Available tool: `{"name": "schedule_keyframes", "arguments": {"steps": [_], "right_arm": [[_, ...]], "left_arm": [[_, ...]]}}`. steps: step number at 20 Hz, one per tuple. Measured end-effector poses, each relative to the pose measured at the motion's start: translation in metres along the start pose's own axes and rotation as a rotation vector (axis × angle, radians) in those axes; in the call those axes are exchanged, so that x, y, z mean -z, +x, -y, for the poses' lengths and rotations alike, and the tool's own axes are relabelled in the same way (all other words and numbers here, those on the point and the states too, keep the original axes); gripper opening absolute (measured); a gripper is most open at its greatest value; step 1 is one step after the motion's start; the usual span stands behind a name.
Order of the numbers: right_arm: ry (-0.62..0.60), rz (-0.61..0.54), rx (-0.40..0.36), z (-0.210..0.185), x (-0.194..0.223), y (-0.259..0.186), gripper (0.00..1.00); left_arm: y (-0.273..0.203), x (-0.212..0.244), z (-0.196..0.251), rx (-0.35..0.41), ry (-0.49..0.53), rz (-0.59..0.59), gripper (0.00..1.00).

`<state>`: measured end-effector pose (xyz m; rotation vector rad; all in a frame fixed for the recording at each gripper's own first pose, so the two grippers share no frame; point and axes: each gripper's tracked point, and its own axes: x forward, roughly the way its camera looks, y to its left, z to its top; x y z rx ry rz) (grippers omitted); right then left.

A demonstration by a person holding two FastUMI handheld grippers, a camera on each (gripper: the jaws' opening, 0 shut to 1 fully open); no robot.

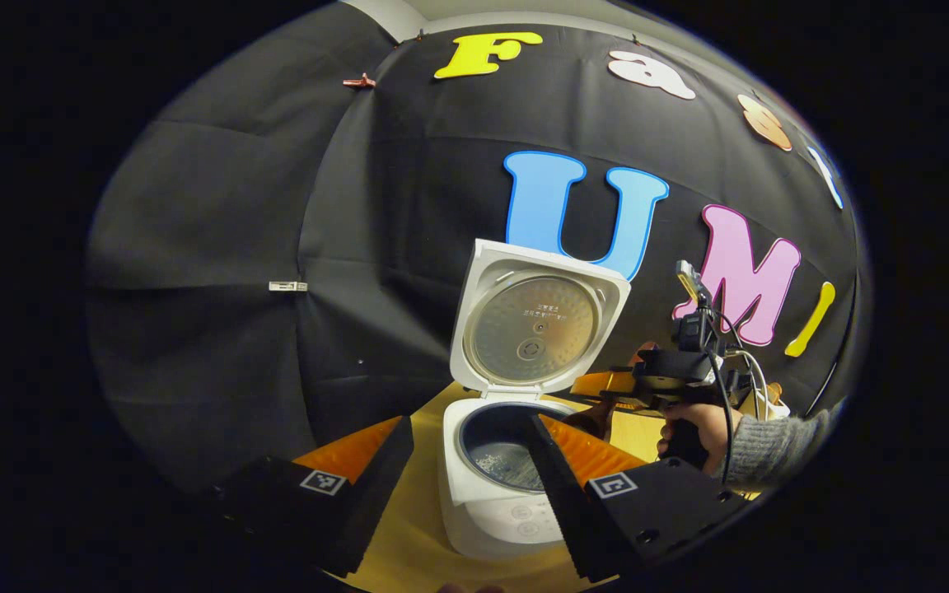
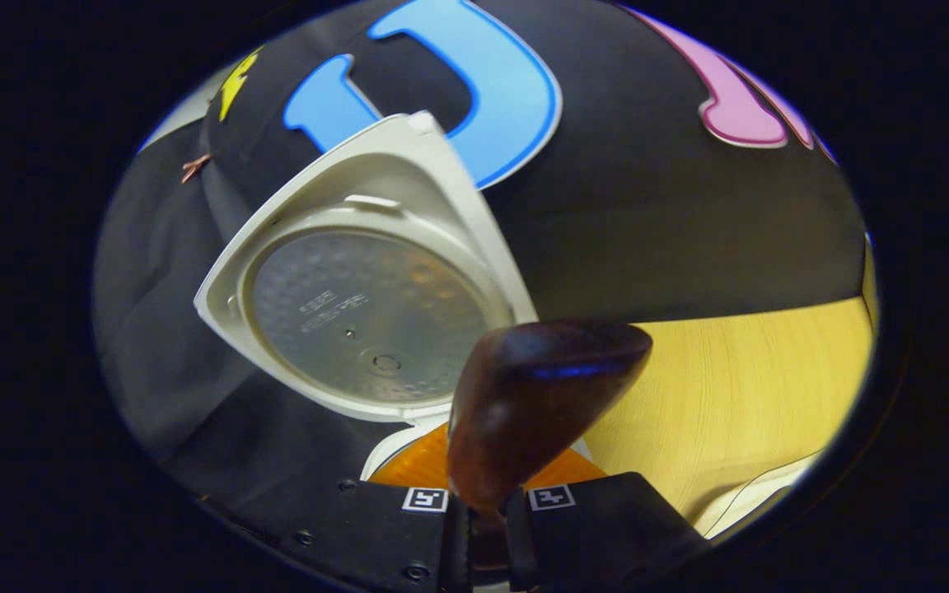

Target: Close the left gripper, press the button to open the rice cooker; take a wooden spoon from the chopstick holder with the right hand, scoop a spoonful of rice and pour it into the rice cooker, then put the wooden spoon back into the chopstick holder.

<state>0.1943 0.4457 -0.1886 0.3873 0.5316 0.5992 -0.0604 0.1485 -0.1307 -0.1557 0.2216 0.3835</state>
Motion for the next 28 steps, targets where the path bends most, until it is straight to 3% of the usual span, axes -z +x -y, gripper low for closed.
{"name": "schedule_keyframes", "arguments": {"steps": [3,6,10,13,20,28], "right_arm": [[-0.144,-0.019,-0.011,-0.015,0.005,0.004,0.21],[-0.376,-0.023,-0.027,-0.027,0.009,0.005,0.20],[-0.725,0.044,-0.087,-0.056,0.014,-0.005,0.20],[-0.885,0.093,-0.115,-0.077,0.017,-0.015,0.20],[-1.152,0.163,-0.150,-0.103,0.023,-0.028,0.20],[-1.171,0.145,-0.135,-0.093,0.025,-0.023,0.20]], "left_arm": [[-0.004,0.001,-0.004,-0.010,-0.010,0.000,0.91],[-0.011,0.003,-0.007,-0.022,-0.017,0.003,0.91],[-0.018,0.003,-0.009,-0.027,-0.010,0.010,0.91],[-0.021,0.001,-0.011,-0.029,-0.007,0.015,0.91],[-0.027,0.000,-0.013,-0.032,-0.009,0.021,0.91],[-0.026,0.000,-0.011,-0.034,-0.006,0.020,0.91]]}}
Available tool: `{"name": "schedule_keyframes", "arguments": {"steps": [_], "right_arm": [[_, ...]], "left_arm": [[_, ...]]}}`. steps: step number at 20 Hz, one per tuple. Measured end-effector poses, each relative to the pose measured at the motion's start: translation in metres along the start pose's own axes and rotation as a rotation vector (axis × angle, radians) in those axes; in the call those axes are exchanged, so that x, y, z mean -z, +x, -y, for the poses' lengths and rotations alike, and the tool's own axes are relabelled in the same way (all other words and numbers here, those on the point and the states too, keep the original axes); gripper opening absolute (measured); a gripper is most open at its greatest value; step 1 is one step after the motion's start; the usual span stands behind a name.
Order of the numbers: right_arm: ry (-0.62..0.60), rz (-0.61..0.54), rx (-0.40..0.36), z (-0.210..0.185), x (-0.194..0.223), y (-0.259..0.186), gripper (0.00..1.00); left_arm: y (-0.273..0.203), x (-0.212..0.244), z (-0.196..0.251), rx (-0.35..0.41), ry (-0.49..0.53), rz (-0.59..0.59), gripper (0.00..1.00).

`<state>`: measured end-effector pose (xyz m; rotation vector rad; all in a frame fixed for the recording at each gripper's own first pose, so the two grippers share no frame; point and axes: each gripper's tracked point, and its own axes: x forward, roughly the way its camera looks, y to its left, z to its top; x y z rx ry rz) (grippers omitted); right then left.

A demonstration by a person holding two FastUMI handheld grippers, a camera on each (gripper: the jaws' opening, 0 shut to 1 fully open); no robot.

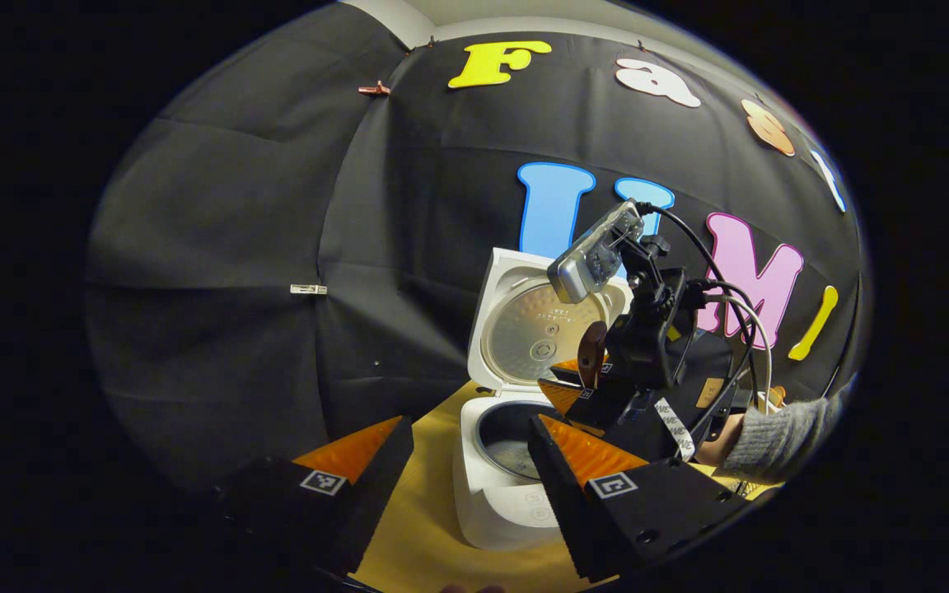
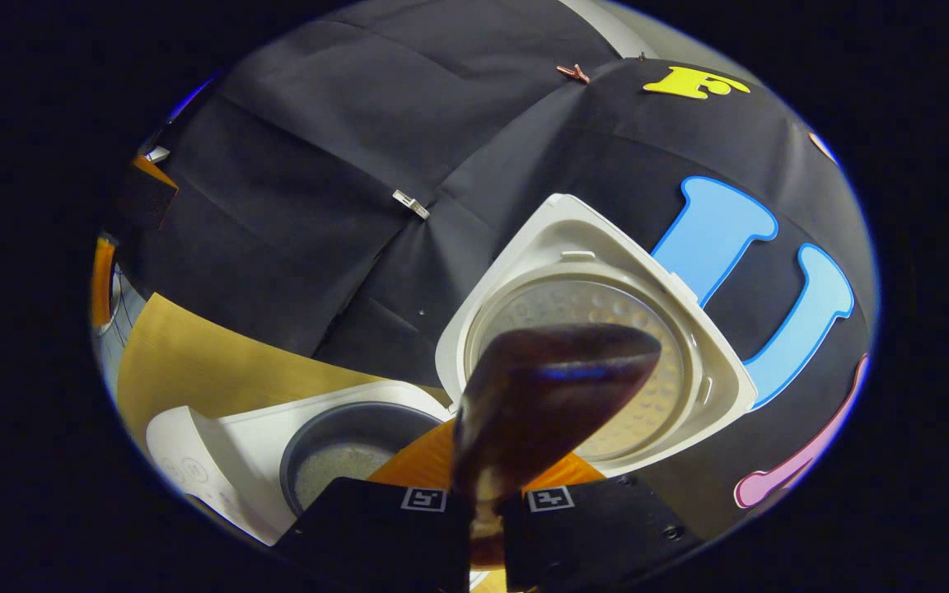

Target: Close the left gripper, press the button to open the rice cooker; take a wooden spoon from the chopstick holder with the right hand, scoop a spoonful of rice and pour it into the rice cooker, then put the wooden spoon back into the chopstick holder.

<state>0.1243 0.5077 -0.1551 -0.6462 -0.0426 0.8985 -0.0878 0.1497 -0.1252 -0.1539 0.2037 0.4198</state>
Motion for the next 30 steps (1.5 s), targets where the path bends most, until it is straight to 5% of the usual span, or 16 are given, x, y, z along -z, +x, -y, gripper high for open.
{"name": "schedule_keyframes", "arguments": {"steps": [3,9,15,22,30], "right_arm": [[0.187,-0.047,-0.038,0.001,0.010,0.004,0.20],[0.933,-0.083,-0.052,0.037,0.025,-0.001,0.21],[1.430,-0.012,-0.042,0.082,0.032,-0.027,0.20],[1.521,0.125,0.126,0.168,0.067,-0.122,0.20],[1.494,0.155,0.512,0.267,0.194,-0.290,0.20]], "left_arm": [[0.002,0.000,0.002,-0.003,0.004,-0.002,0.91],[0.004,-0.002,0.006,-0.003,0.015,-0.003,0.91],[0.007,-0.012,0.023,0.030,0.034,0.011,0.91],[0.014,-0.028,0.067,0.125,0.077,0.030,0.91],[0.027,-0.036,0.132,0.255,0.124,0.037,0.91]]}}
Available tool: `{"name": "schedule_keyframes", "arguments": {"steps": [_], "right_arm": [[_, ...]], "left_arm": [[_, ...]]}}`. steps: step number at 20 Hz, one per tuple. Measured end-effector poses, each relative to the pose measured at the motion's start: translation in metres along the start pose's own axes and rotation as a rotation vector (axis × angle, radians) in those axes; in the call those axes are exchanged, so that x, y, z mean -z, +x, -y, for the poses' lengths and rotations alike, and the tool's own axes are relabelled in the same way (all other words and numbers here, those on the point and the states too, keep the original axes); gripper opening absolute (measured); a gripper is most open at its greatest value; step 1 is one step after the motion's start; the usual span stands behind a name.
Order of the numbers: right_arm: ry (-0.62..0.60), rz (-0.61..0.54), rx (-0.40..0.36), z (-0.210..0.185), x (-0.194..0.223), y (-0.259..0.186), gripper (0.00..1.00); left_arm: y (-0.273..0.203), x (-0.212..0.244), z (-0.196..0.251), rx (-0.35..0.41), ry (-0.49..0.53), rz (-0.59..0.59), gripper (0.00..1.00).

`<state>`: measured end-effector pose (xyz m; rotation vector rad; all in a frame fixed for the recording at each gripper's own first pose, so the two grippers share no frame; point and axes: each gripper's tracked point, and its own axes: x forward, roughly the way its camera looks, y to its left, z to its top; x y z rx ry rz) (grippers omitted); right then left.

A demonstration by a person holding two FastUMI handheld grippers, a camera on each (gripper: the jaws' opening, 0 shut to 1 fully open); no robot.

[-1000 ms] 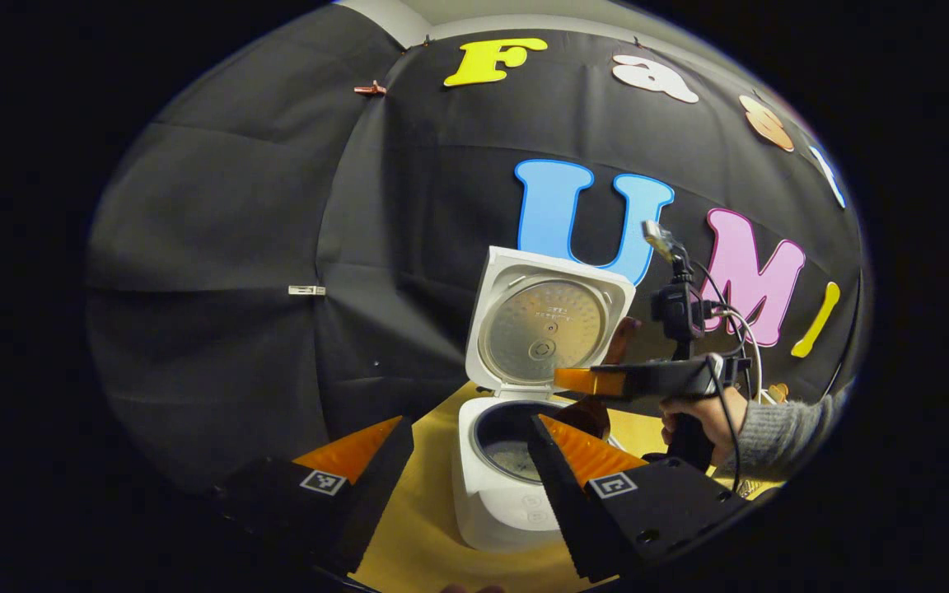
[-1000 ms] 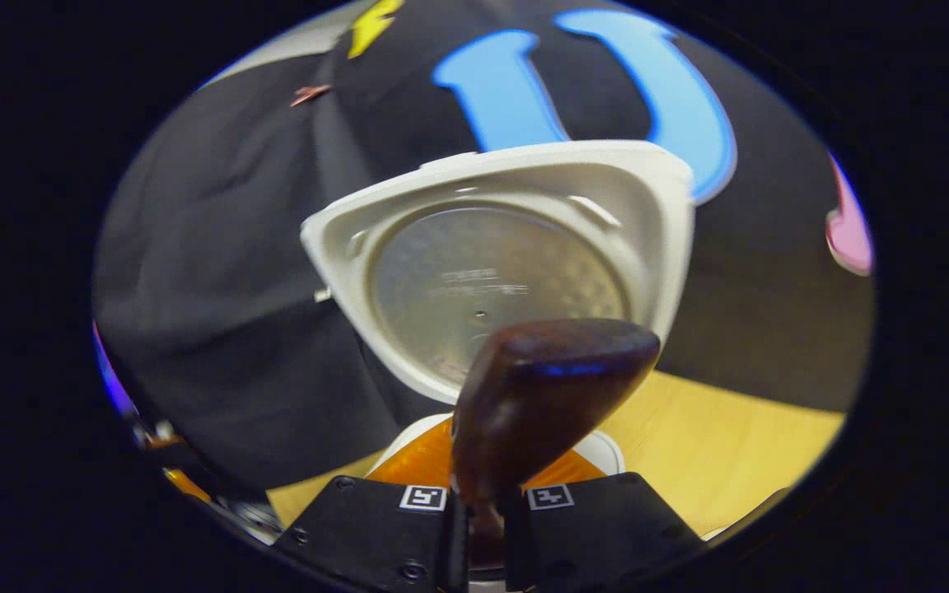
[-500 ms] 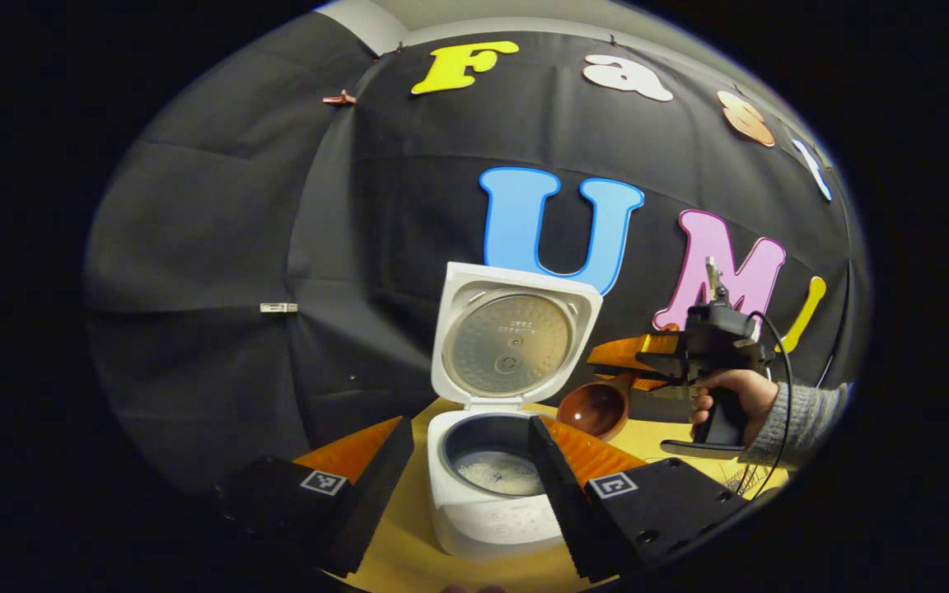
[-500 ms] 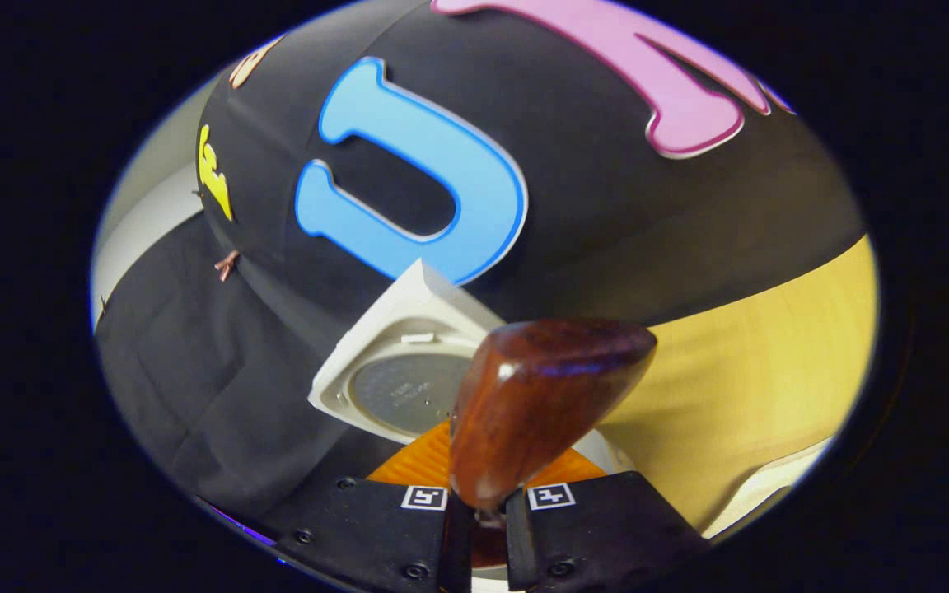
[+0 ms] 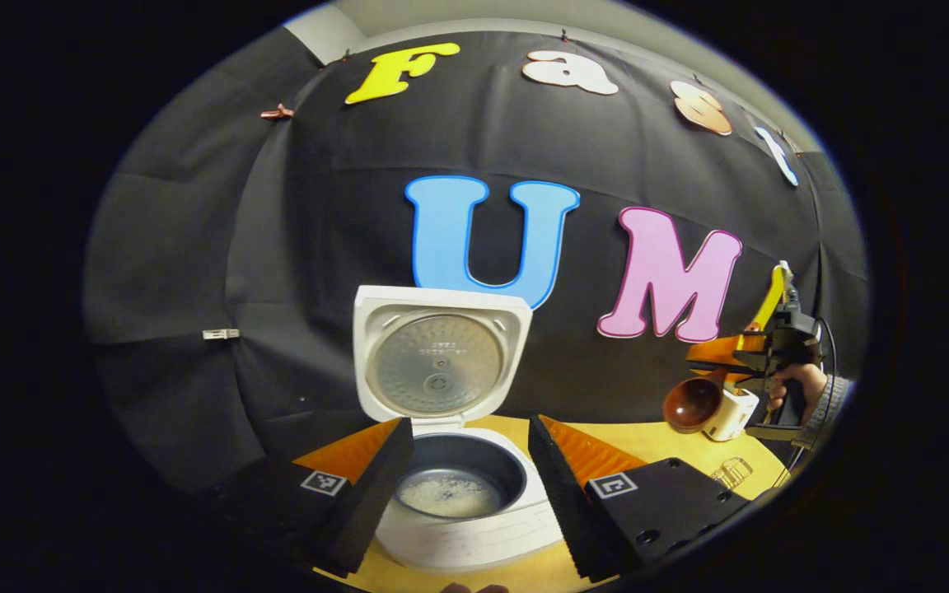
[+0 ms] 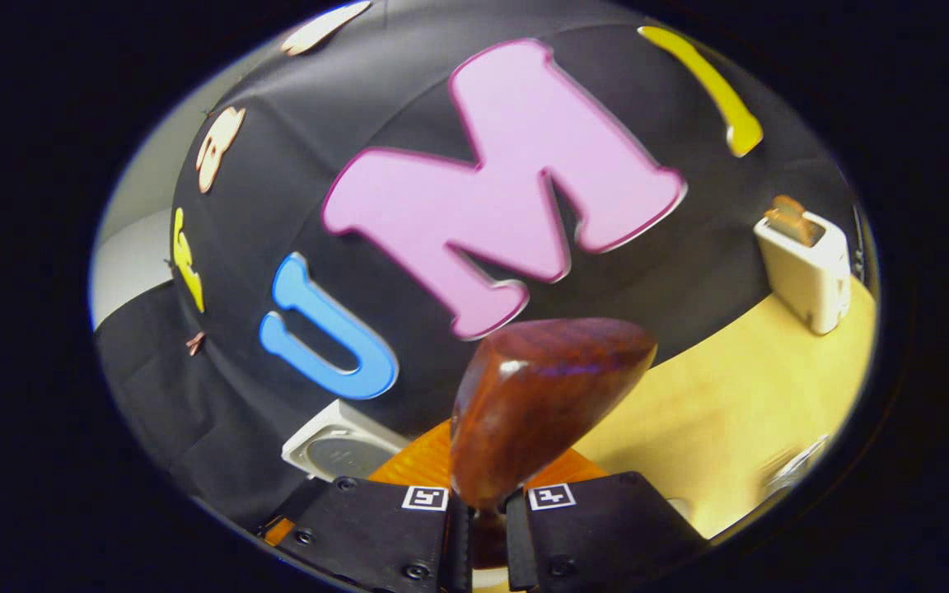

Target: Close the left gripper, press the button to open the rice cooker; take a wooden spoon from the chopstick holder with the right hand, scoop a spoonful of rice and pour it into the rice cooker, then put the wooden spoon back into the chopstick holder.

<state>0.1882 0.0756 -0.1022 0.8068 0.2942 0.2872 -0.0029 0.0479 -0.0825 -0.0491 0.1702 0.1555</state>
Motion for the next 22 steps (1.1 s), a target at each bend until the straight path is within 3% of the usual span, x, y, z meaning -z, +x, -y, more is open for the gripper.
{"name": "schedule_keyframes", "arguments": {"steps": [5,10,14,22], "right_arm": [[-0.052,0.080,0.192,0.118,-0.054,-0.061,0.20],[-0.090,0.054,0.326,0.210,-0.042,-0.095,0.20],[-0.116,-0.004,0.346,0.249,-0.007,-0.098,0.20],[-0.237,-0.132,0.362,0.288,0.060,-0.078,0.21]], "left_arm": [[0.018,-0.004,0.029,0.031,-0.033,-0.013,0.91],[0.021,-0.007,0.064,0.072,-0.010,-0.034,0.91],[0.019,0.002,0.075,0.060,-0.021,-0.080,0.91],[0.014,0.006,0.076,0.016,-0.003,-0.112,0.91]]}}
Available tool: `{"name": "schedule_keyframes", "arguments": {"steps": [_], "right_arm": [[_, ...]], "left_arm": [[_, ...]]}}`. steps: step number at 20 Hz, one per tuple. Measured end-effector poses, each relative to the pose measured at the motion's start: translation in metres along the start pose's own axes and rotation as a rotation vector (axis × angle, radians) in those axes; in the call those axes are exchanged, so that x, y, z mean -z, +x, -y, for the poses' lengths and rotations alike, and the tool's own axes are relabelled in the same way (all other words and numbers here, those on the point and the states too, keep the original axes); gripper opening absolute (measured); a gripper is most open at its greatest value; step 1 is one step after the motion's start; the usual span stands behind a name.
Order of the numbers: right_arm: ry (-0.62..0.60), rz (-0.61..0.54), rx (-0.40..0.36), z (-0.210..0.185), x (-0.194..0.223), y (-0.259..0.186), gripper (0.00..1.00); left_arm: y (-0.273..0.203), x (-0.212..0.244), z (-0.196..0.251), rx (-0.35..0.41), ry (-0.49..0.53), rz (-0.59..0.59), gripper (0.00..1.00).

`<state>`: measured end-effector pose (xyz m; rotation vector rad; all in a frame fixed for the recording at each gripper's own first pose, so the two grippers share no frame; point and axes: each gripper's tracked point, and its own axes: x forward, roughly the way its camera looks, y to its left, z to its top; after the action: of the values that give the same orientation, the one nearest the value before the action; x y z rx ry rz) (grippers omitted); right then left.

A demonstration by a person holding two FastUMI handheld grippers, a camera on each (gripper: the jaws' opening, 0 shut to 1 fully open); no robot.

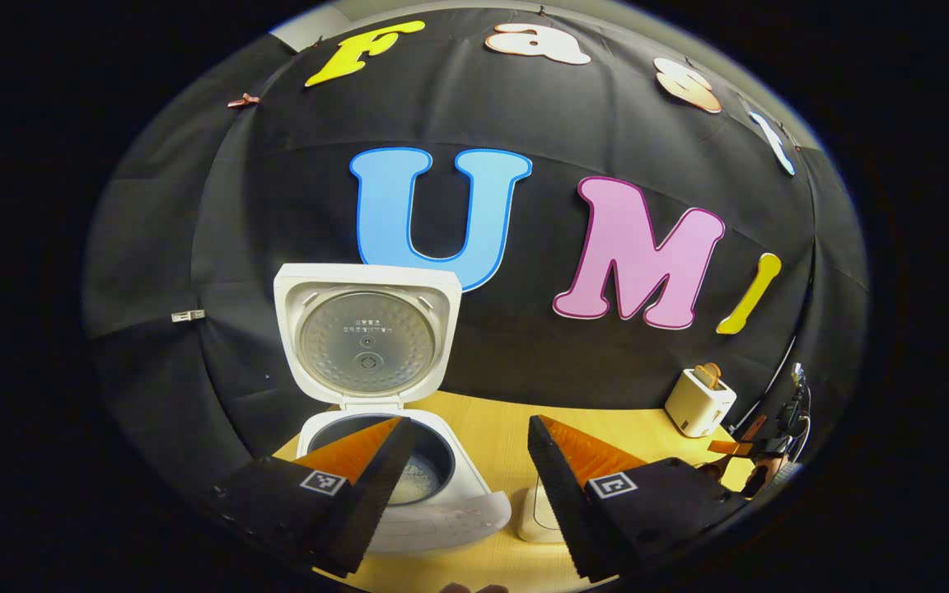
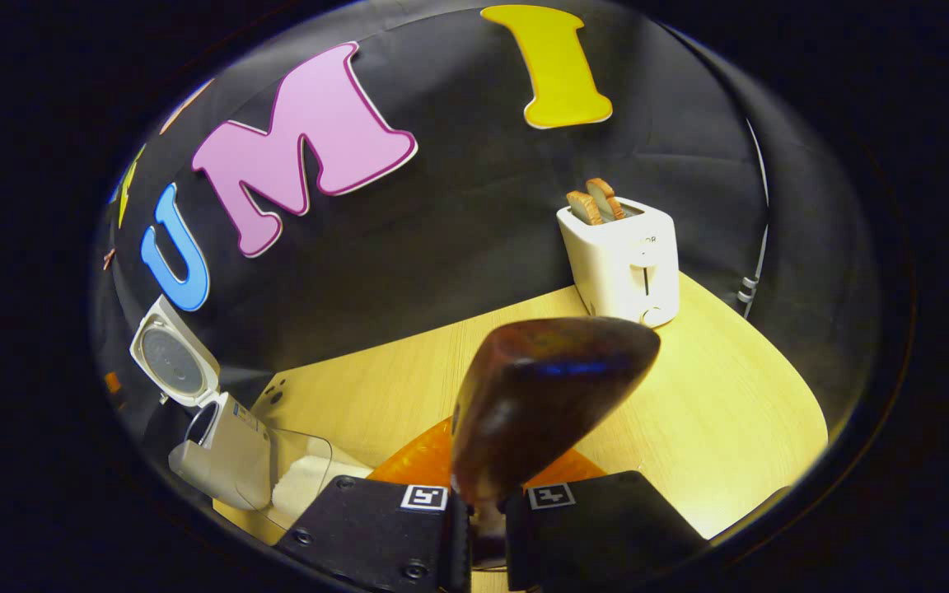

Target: Close the left gripper, press the button to open the rice cooker; take a wooden spoon from the chopstick holder with the right hand, scoop a spoonful of rice and pour it into the rice cooker, then put the wooden spoon back into the chopstick holder.

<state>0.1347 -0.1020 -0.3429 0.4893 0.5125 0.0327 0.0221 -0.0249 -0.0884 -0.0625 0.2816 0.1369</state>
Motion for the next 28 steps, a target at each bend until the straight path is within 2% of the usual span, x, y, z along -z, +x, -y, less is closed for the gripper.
{"name": "schedule_keyframes", "arguments": {"steps": [5,7,8,9,10,11,12,16,19,20,21,25,28], "right_arm": [[-0.003,-0.022,0.039,0.010,0.013,0.012,0.22],[0.006,-0.016,0.057,0.015,0.011,0.014,0.27],[0.007,-0.012,0.079,0.021,0.008,0.014,0.18],[0.011,-0.008,0.091,0.024,0.004,0.011,0.40],[0.017,-0.003,0.096,0.023,0.002,0.006,0.45],[0.018,0.004,0.100,0.023,-0.001,-0.001,0.30],[0.014,0.010,0.107,0.024,-0.004,-0.006,0.56],[0.010,0.059,0.156,0.028,-0.024,-0.046,0.74],[0.009,0.109,0.200,0.031,-0.039,-0.089,0.74],[0.007,0.124,0.208,0.029,-0.044,-0.105,0.58],[0.004,0.140,0.213,0.027,-0.047,-0.119,0.74],[-0.016,0.188,0.200,0.004,-0.059,-0.166,0.74],[-0.039,0.217,0.180,-0.019,-0.067,-0.193,0.74]], "left_arm": [[0.003,0.000,0.002,-0.003,0.006,-0.007,0.91],[0.004,-0.003,0.005,0.010,-0.001,0.000,0.91],[0.004,-0.006,0.005,0.014,0.004,0.005,0.91],[0.004,-0.007,0.005,0.017,0.012,0.012,0.91],[0.004,-0.010,0.004,0.021,0.021,0.021,0.91],[0.003,-0.013,0.004,0.027,0.029,0.030,0.91],[0.003,-0.017,0.003,0.034,0.035,0.041,0.91],[0.005,-0.038,0.000,0.063,0.048,0.106,0.91],[0.009,-0.067,-0.009,0.076,0.049,0.179,0.90],[0.012,-0.080,-0.012,0.076,0.047,0.206,0.91],[0.014,-0.094,-0.017,0.074,0.048,0.237,0.90],[0.028,-0.159,-0.057,-0.007,0.073,0.384,0.92],[0.049,-0.189,-0.083,-0.090,0.065,0.433,0.92]]}}
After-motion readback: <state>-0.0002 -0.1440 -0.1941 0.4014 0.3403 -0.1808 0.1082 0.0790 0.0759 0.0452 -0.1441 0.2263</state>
